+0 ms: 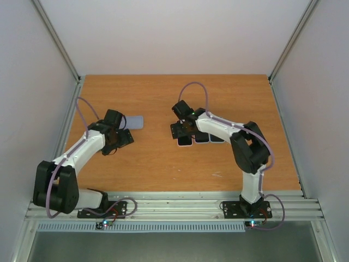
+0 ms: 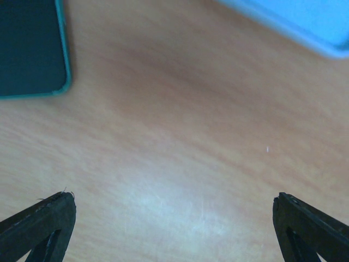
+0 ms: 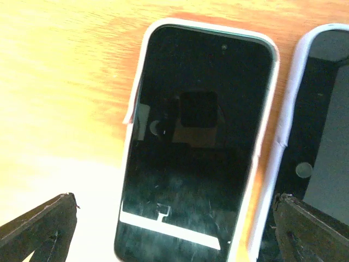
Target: Put the phone into the phone case
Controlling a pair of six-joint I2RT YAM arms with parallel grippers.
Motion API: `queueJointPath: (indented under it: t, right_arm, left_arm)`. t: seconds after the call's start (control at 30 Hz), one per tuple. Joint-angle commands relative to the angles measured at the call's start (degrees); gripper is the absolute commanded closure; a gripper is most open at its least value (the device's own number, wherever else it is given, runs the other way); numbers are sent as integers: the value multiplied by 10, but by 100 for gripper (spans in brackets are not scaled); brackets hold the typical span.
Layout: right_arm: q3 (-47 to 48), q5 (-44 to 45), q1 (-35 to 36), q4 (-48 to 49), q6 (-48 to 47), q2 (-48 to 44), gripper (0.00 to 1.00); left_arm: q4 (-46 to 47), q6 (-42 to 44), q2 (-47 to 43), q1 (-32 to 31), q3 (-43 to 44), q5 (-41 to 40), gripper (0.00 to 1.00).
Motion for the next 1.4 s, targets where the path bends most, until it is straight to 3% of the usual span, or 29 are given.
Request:
queueJointPath:
  t: [0.0, 0.2, 0.4, 0.77, 1.13, 1.37]
  right_arm:
    - [-49, -20, -3, 27, -26, -96, 1]
    - [-154, -25, -4, 65, -29, -198, 1]
    - [-236, -23, -3, 92, -37, -265, 2]
    - [-278, -9, -4, 105, -40, -279, 2]
    - [-292, 10, -3, 116, -28, -289, 2]
    - [-297, 13, -4, 115, -24, -297, 2]
  left_arm:
    - [6, 23, 31, 46, 44, 6, 1]
    - [24, 12, 122, 85, 111, 32, 5]
    - [64, -45, 207, 107, 158, 32, 19]
    - [67, -78, 332, 110, 241, 18, 41]
    - [60, -74, 354, 110, 245, 19, 72]
    - [52, -51, 347, 109, 230, 23, 87]
